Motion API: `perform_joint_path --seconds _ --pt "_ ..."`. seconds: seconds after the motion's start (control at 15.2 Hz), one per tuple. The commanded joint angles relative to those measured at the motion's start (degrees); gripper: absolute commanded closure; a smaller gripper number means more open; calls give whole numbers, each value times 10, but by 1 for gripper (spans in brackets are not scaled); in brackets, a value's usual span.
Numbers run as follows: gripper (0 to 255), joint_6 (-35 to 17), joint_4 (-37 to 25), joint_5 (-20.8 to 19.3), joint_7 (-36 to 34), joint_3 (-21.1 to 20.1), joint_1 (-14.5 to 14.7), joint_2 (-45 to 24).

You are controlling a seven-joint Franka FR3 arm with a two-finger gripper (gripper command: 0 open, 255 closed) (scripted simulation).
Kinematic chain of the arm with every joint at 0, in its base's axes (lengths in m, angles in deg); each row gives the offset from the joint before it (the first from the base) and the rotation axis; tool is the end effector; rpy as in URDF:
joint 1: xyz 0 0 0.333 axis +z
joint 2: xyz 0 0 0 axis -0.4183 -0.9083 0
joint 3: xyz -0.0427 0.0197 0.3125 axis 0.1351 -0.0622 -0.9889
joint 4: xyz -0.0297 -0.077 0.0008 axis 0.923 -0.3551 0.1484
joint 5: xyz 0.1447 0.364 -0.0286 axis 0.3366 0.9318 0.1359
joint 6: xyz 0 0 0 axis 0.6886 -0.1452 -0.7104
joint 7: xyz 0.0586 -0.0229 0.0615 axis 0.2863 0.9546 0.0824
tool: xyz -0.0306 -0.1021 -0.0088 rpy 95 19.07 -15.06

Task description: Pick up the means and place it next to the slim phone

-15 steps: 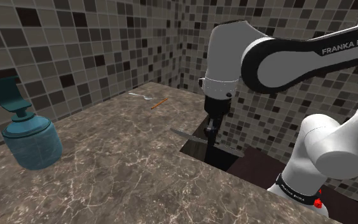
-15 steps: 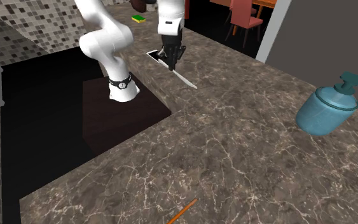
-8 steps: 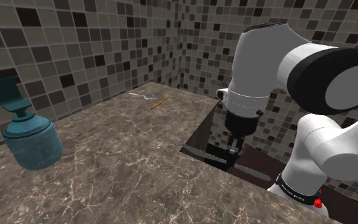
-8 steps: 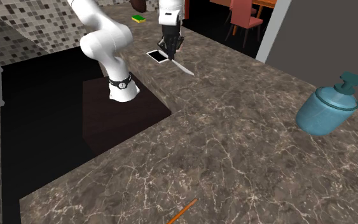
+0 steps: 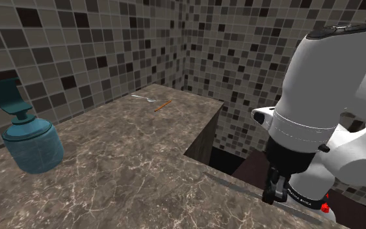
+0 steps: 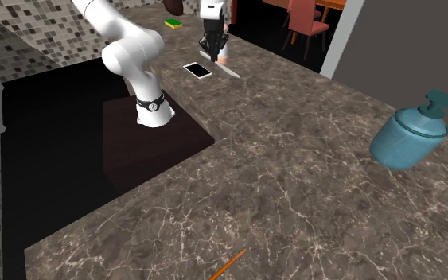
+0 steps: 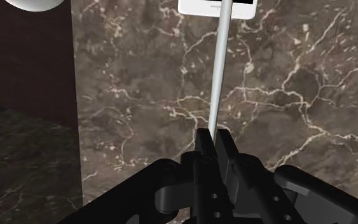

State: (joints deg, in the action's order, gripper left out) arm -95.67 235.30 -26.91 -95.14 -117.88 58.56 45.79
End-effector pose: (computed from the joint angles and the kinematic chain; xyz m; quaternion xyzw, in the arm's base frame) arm 0.0884 0.2918 0.4532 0.9903 0.1368 -0.0257 0.0021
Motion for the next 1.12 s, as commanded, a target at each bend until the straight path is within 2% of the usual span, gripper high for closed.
perform_joint_path --seconds 0.0,0.53,0.79,1.06 --pt "255 18 2 19 -28 -14 23 24" --pt "255 43 -42 102 -148 -109 81 39" --pt "255 46 -80 137 -205 -160 94 31" --pt "255 46 -127 167 -262 -212 94 16"
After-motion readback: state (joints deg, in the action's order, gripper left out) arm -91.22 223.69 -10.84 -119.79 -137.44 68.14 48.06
